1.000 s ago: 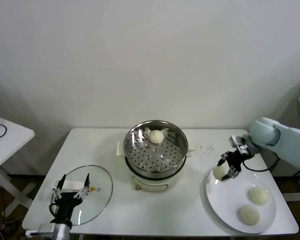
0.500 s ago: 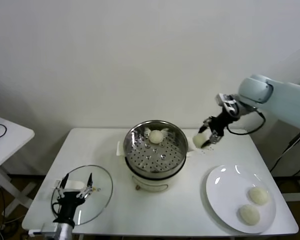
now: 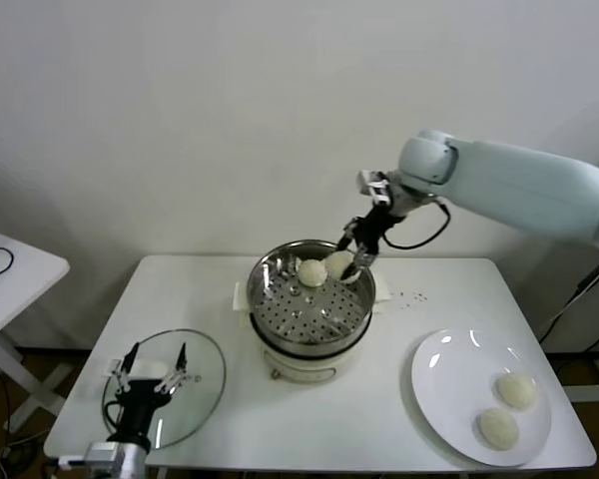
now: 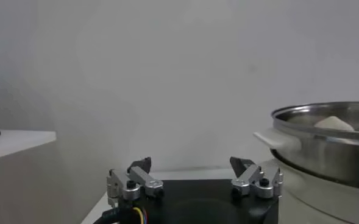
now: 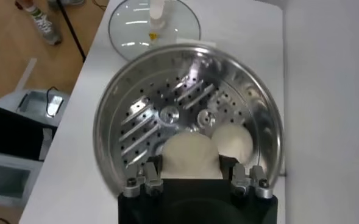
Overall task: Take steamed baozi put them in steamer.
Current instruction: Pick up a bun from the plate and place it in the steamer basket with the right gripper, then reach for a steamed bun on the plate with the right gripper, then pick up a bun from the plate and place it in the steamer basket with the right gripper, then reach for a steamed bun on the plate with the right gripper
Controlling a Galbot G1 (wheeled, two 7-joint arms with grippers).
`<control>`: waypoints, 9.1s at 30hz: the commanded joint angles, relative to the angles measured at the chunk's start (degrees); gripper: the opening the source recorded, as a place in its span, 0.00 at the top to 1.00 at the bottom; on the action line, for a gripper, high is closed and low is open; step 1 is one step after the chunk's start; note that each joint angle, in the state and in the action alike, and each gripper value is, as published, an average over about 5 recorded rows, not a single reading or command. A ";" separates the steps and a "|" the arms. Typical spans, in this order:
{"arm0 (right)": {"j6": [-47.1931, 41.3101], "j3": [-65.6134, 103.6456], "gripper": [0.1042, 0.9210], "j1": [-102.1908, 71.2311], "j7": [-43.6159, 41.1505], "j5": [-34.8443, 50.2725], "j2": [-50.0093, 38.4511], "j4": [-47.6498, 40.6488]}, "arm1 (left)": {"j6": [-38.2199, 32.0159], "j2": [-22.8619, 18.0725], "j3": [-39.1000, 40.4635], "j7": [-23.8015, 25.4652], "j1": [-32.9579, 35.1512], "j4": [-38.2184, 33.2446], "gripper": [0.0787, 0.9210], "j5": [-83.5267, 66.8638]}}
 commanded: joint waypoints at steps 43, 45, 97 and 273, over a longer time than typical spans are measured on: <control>1.69 5.03 0.14 -11.85 -0.07 -8.93 14.78 -11.79 | -0.15 0.07 -0.27 0.12 0.48 0.24 0.12 0.15; 1.80 4.58 0.12 -10.23 -0.59 -8.60 13.22 -9.90 | -0.14 0.06 -0.24 0.11 0.44 0.24 0.12 0.20; 15.13 32.33 0.12 -48.87 -5.31 -42.82 -53.69 26.65 | -0.57 0.03 0.72 0.49 3.43 -1.76 0.12 0.17; 53.32 21.81 0.12 -13.28 -8.21 -61.31 -2.61 20.25 | 2.13 -0.41 -0.23 0.35 1.03 1.27 0.12 5.44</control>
